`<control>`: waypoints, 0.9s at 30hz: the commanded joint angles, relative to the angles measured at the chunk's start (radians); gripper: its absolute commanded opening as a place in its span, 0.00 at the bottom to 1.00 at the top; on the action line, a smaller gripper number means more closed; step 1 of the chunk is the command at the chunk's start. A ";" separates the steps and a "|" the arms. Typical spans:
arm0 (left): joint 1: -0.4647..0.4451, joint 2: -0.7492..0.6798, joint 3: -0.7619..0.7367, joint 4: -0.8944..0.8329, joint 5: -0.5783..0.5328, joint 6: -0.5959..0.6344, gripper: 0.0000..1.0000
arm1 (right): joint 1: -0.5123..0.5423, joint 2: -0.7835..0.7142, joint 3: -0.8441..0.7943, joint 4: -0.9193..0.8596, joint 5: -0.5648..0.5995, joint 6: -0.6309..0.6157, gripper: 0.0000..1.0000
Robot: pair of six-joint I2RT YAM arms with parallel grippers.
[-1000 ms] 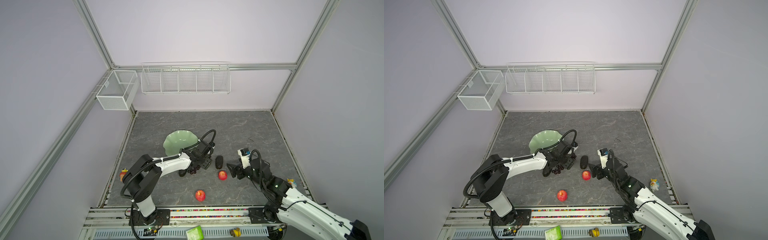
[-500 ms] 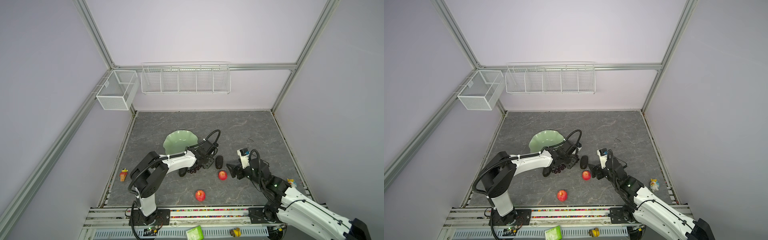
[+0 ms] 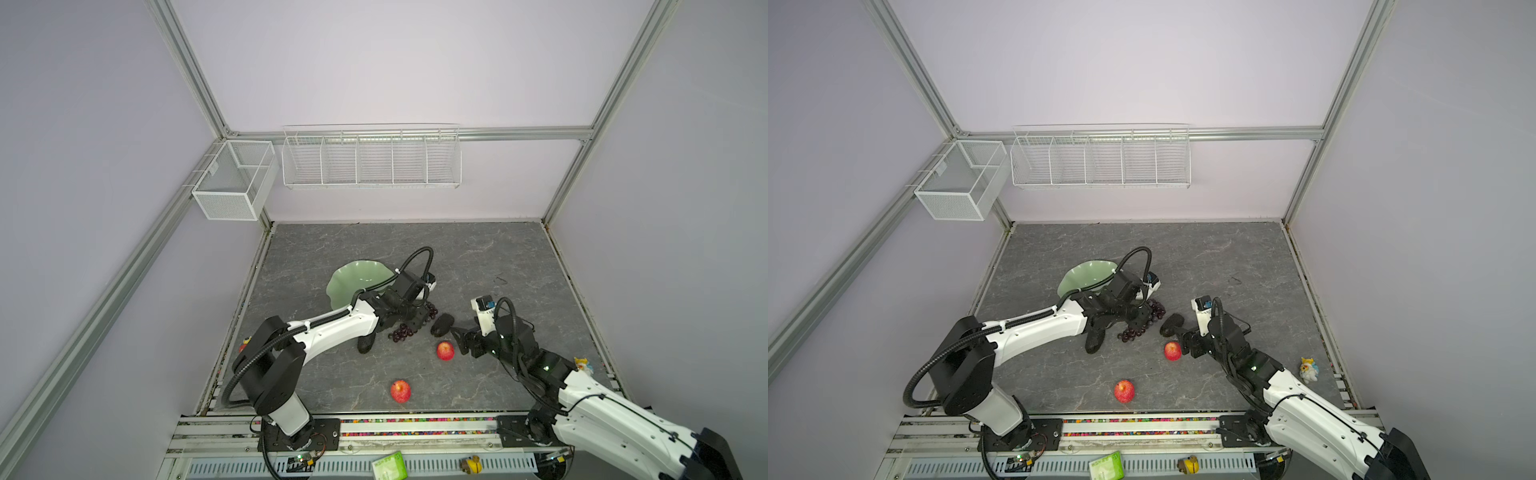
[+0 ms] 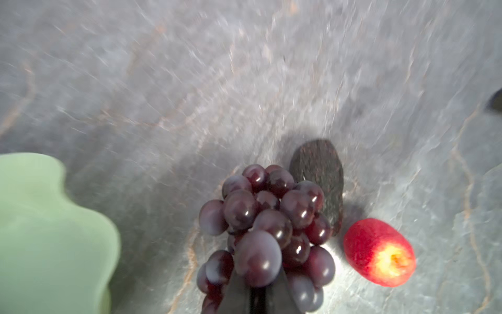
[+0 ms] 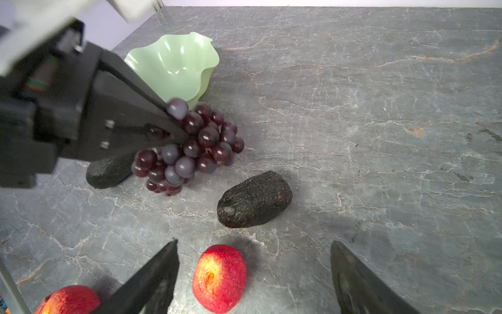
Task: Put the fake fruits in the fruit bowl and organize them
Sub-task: 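Lift the grapes with the left gripper and carry them over the green bowl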
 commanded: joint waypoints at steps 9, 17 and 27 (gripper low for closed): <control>0.124 -0.256 -0.009 0.050 -0.114 -0.090 0.09 | 0.010 0.149 0.176 0.098 -0.134 -0.060 0.88; 0.232 -0.308 0.031 -0.080 -0.305 -0.098 0.08 | 0.063 0.295 0.291 0.162 -0.193 -0.084 0.88; 0.357 -0.156 -0.032 -0.009 -0.301 -0.124 0.08 | 0.147 0.514 0.467 0.217 -0.212 -0.109 0.88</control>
